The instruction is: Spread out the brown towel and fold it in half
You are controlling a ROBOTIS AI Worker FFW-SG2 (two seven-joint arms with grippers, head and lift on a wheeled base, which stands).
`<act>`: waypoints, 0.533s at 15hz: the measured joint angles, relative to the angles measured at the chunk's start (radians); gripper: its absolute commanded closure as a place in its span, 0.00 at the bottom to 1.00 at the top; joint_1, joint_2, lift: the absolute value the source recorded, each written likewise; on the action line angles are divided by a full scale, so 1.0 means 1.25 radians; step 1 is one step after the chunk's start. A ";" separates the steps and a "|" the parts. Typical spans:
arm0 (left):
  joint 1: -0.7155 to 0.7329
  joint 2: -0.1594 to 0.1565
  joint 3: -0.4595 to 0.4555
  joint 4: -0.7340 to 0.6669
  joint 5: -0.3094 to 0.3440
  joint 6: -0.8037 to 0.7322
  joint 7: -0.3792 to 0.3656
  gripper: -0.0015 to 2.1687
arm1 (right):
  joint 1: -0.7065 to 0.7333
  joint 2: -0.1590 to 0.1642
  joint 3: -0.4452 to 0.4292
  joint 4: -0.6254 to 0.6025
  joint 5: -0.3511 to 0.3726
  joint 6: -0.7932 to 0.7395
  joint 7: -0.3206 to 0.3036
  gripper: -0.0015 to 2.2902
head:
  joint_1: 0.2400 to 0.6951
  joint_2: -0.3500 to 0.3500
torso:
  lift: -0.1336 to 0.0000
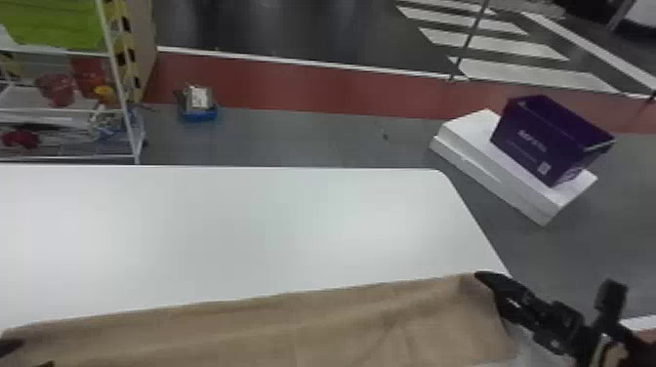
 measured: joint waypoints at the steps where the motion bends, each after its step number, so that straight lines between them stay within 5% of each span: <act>1: 0.000 0.001 0.002 -0.001 0.000 0.000 0.000 0.07 | 0.018 -0.003 -0.021 -0.036 0.003 0.043 0.000 0.02 | 1.00 0.10 | 0.07; 8: -0.003 0.000 -0.008 -0.009 -0.001 0.000 -0.008 0.07 | 0.103 -0.005 -0.074 -0.218 0.106 0.144 -0.021 0.03 | 1.00 0.00 | 0.07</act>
